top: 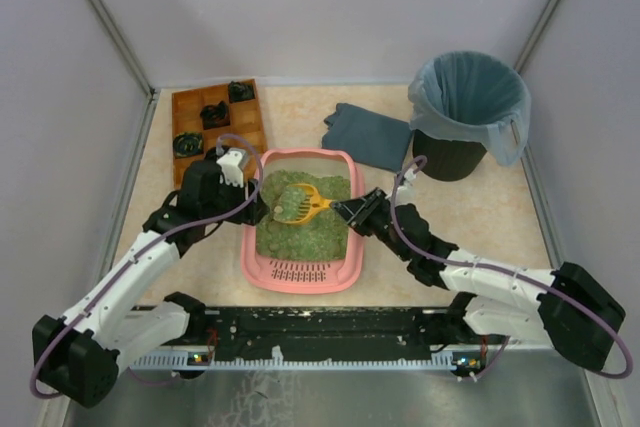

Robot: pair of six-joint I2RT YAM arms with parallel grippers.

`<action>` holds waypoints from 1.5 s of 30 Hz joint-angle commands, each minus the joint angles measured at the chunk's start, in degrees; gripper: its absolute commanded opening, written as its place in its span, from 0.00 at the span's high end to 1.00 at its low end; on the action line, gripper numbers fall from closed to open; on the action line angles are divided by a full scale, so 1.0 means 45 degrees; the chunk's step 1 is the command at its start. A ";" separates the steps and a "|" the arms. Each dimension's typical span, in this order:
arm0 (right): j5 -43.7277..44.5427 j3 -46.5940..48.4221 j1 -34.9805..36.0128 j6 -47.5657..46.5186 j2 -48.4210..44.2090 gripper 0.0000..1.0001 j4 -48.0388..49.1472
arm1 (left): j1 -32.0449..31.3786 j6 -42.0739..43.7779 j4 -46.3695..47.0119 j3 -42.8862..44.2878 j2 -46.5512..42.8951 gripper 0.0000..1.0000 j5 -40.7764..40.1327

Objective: Clean the litter box

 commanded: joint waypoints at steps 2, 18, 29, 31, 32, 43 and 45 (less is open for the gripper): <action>0.0389 -0.0466 -0.0318 0.0122 -0.1503 1.00 0.1135 | -0.0072 -0.0170 0.0573 -0.0203 -0.0497 0.34 0.0049; 0.0109 -0.3267 -0.1211 0.1013 -0.4404 1.00 0.4409 | -0.0069 -0.0239 0.0823 -0.0310 -0.1023 0.35 0.0029; -0.0596 -0.3531 -0.2212 0.2630 -0.4152 1.00 0.4620 | -0.0082 -0.0249 0.0893 -0.0346 -0.1036 0.35 0.0061; -0.1378 -0.3041 -0.2229 0.2300 -0.3802 1.00 0.4522 | -0.0072 -0.0231 0.0932 -0.0366 -0.1029 0.35 0.0060; -0.1934 -0.2859 -0.2224 0.2152 -0.3540 1.00 0.4852 | -0.0079 -0.0217 0.0937 -0.0378 -0.1012 0.35 0.0051; -0.2742 -0.2875 -0.3165 0.2512 -0.3687 1.00 0.3983 | -0.0080 -0.0223 0.0872 -0.0330 -0.0947 0.33 -0.0179; -0.2321 -0.3031 -0.3185 0.2731 -0.3991 1.00 0.3376 | -0.0084 -0.0234 0.0869 -0.0329 -0.0986 0.33 -0.0211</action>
